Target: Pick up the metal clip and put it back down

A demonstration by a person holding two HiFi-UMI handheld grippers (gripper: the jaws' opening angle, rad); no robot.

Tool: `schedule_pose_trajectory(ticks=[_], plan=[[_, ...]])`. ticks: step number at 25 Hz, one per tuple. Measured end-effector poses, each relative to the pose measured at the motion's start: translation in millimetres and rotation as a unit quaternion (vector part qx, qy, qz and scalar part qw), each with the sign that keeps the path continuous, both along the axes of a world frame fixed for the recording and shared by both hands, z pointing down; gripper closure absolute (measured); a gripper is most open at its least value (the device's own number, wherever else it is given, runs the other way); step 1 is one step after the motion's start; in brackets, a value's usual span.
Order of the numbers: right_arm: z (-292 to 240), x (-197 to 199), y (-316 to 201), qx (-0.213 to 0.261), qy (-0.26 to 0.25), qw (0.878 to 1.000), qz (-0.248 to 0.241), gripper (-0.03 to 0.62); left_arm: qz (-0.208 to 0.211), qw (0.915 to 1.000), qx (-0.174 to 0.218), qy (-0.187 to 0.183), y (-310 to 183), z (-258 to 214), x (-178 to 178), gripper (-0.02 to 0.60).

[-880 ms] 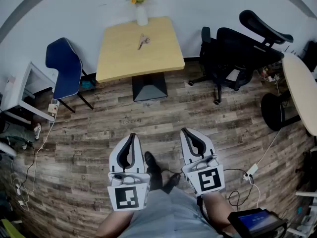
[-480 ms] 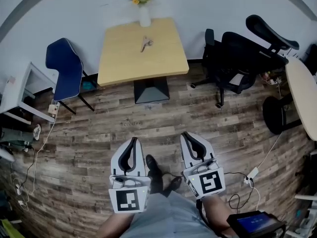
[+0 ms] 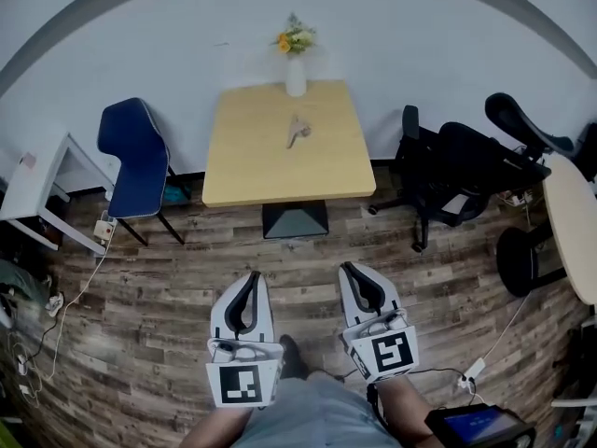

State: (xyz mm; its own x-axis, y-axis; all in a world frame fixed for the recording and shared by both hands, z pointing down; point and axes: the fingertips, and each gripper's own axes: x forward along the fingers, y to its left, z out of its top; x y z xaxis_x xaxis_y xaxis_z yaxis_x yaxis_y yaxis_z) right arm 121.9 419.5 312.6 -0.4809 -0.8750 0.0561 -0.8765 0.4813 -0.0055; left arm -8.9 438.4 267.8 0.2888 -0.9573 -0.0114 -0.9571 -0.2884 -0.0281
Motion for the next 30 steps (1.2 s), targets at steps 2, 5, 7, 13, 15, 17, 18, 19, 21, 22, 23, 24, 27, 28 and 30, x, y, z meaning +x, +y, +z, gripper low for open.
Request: schedule_pose_trajectory(ticks=[2,5,7,13,15,17,18,19,21,22,23,24,27,28,30], plan=[[-12,-12,-17,0.015,0.004,1.0,0.002,0.545,0.005,0.9999,0.016,0.003,-16,-12,-12,0.563],[-26,-29,-39,0.03,0.007,0.999,0.007,0.545,0.013,0.9996,0.026,0.003,-35,-22,-30,0.563],[-31,-38,-50,0.035,0.01,0.999,0.012,0.545,0.012,0.9996,0.025,0.002,-46,-23,-43,0.563],[-28,-50,-79,0.026,0.021,0.999,0.013,0.545,0.016,0.9997,0.009,0.015,-69,-10,-55,0.563],[-23,-51,-92,0.021,0.018,1.0,0.015,0.545,0.019,0.9997,-0.01,0.009,-77,1,-56,0.563],[-19,-51,-111,0.015,0.002,1.0,0.022,0.545,0.02,0.9996,-0.022,0.0,-91,6,-59,0.563],[-18,-52,-121,0.011,-0.008,1.0,0.024,0.545,0.02,0.9996,-0.021,-0.004,-97,4,-60,0.563],[-16,-53,-129,0.006,-0.015,1.0,0.022,0.545,0.018,0.9996,-0.021,-0.007,-101,1,-60,0.563],[-15,-59,-138,-0.005,-0.023,1.0,0.013,0.545,0.009,0.9995,-0.027,-0.016,-104,-2,-65,0.563],[-16,-64,-143,-0.008,-0.024,1.0,0.008,0.545,0.004,0.9992,-0.031,-0.022,-108,-2,-69,0.563],[-18,-69,-149,-0.009,-0.025,1.0,0.003,0.545,0.0,0.999,-0.035,-0.028,-114,-2,-75,0.563],[-19,-73,-156,-0.009,-0.027,1.0,0.0,0.545,-0.003,0.9988,-0.038,-0.031,-119,-1,-80,0.563],[-5,-80,-169,-0.017,-0.029,0.999,0.006,0.545,-0.008,0.9984,-0.048,-0.03,-125,13,-95,0.563],[3,-80,-171,-0.021,-0.026,0.999,0.009,0.545,-0.008,0.9984,-0.048,-0.029,-126,19,-100,0.563],[13,-83,-176,-0.026,-0.013,1.0,0.012,0.545,-0.007,0.9985,-0.048,-0.027,-128,31,-108,0.563]])
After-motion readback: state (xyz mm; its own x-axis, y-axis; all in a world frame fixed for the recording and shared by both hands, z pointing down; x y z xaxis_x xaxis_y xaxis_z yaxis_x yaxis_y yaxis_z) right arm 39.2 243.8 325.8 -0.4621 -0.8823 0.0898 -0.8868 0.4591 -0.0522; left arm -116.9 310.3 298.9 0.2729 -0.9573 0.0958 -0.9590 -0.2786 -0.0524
